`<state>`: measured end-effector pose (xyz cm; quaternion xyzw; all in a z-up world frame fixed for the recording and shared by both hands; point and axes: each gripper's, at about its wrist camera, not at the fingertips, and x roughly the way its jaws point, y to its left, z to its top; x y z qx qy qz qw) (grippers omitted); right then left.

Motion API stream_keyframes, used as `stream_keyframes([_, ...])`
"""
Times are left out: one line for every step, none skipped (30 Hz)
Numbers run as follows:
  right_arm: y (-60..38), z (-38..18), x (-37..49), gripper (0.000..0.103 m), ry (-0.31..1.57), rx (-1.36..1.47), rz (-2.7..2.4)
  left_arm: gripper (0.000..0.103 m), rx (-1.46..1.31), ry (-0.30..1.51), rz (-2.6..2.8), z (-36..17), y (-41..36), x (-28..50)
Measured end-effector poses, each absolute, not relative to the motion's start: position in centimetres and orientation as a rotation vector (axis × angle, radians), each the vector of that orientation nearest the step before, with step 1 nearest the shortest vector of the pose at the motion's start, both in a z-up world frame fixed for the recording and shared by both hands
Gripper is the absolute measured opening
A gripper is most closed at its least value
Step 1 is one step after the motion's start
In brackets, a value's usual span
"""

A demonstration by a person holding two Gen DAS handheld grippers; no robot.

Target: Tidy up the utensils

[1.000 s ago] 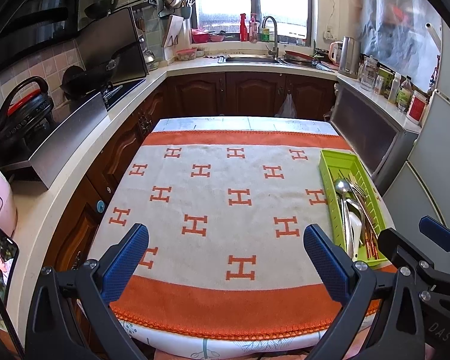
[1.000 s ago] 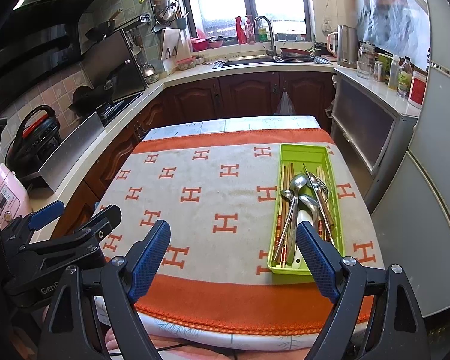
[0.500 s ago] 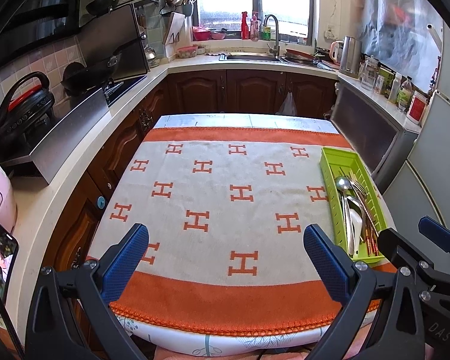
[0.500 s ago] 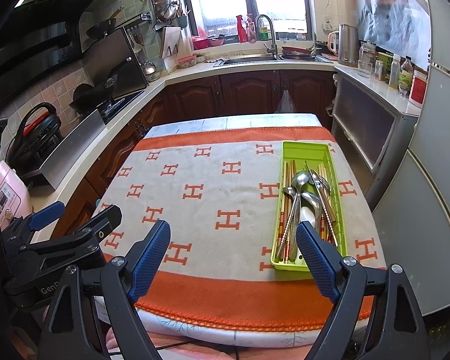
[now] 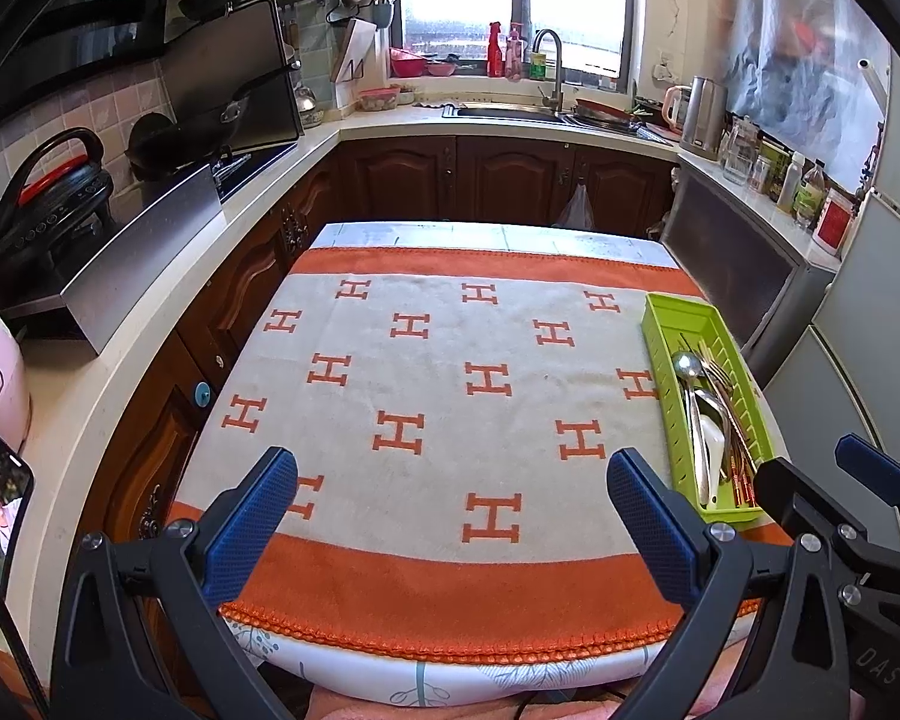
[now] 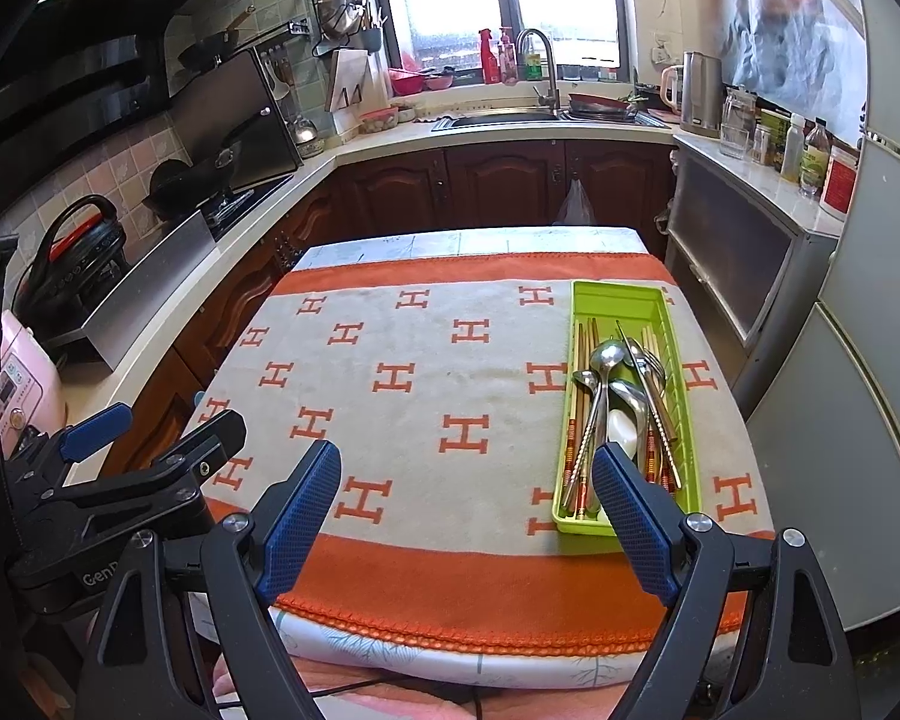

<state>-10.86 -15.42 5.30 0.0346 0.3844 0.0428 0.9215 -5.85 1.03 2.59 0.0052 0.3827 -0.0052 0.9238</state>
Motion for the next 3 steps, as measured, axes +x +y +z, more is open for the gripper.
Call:
stream_keyframes([-15.26, 5.48, -10.85, 0.087, 0.79, 0.068, 0.09, 0.102, 0.006, 0.787, -0.008, 2.53, 1.11, -6.04])
stream_keyframes([-15.17, 5.43, -10.77, 0.087, 0.792, 0.067, 0.092, 0.102, 0.002, 0.789, -0.009, 2.41, 1.06, -6.2])
stream_keyframes([-15.07, 5.37, -10.75, 0.087, 0.794, 0.066, 0.094, 0.102, -0.002, 0.791, -0.007, 2.39, 1.26, -6.14])
